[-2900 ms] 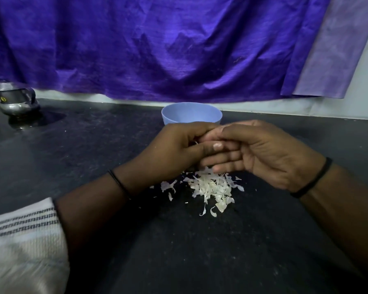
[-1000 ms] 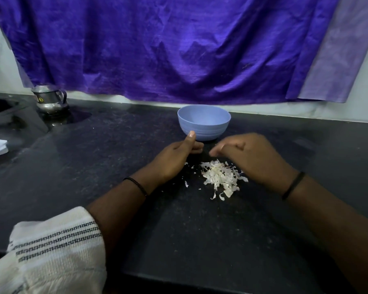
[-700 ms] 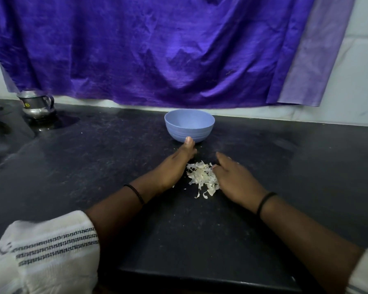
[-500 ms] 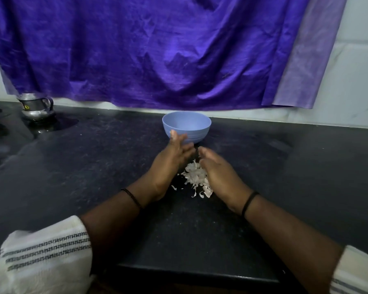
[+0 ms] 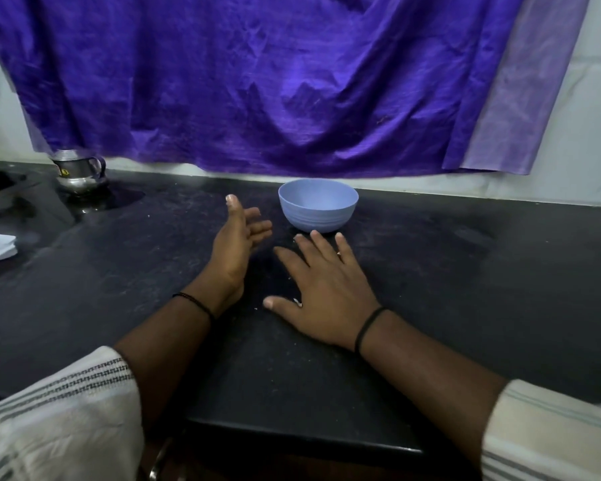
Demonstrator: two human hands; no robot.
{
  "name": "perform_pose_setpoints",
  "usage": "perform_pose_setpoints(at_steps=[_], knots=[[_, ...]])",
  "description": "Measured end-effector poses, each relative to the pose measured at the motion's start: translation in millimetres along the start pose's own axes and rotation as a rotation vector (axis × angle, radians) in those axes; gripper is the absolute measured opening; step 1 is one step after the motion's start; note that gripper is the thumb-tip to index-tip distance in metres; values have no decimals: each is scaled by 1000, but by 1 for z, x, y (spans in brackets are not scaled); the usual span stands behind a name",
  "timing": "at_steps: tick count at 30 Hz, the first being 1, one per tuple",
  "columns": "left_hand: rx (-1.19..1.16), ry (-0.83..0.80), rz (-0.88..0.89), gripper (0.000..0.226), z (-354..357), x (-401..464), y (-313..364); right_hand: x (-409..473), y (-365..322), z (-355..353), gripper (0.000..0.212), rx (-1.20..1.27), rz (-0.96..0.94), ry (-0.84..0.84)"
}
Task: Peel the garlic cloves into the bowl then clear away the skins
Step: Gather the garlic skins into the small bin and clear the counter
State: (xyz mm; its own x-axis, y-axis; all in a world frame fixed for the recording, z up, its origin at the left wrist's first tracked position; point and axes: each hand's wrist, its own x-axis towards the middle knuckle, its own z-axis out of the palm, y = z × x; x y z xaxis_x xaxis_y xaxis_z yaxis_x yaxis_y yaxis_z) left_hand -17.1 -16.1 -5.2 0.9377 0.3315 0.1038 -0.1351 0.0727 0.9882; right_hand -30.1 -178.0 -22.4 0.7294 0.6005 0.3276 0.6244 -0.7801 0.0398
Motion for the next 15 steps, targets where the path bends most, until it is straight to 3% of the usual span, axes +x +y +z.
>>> perform_pose_setpoints(at_steps=[4, 7, 10, 15], knots=[[68, -35, -35, 73, 1, 0, -6, 12, 23, 4, 55, -35, 127, 86], [170, -98, 1, 73, 12, -3, -8, 12, 50, -4, 23, 284, 223, 260], [347, -194, 66, 79, 24, -8, -10, 15, 73, -23, 28, 548, 418, 114], [712, -327, 91, 71, 41, -16, -6, 21, 86, -15, 47, 710, 349, -193]])
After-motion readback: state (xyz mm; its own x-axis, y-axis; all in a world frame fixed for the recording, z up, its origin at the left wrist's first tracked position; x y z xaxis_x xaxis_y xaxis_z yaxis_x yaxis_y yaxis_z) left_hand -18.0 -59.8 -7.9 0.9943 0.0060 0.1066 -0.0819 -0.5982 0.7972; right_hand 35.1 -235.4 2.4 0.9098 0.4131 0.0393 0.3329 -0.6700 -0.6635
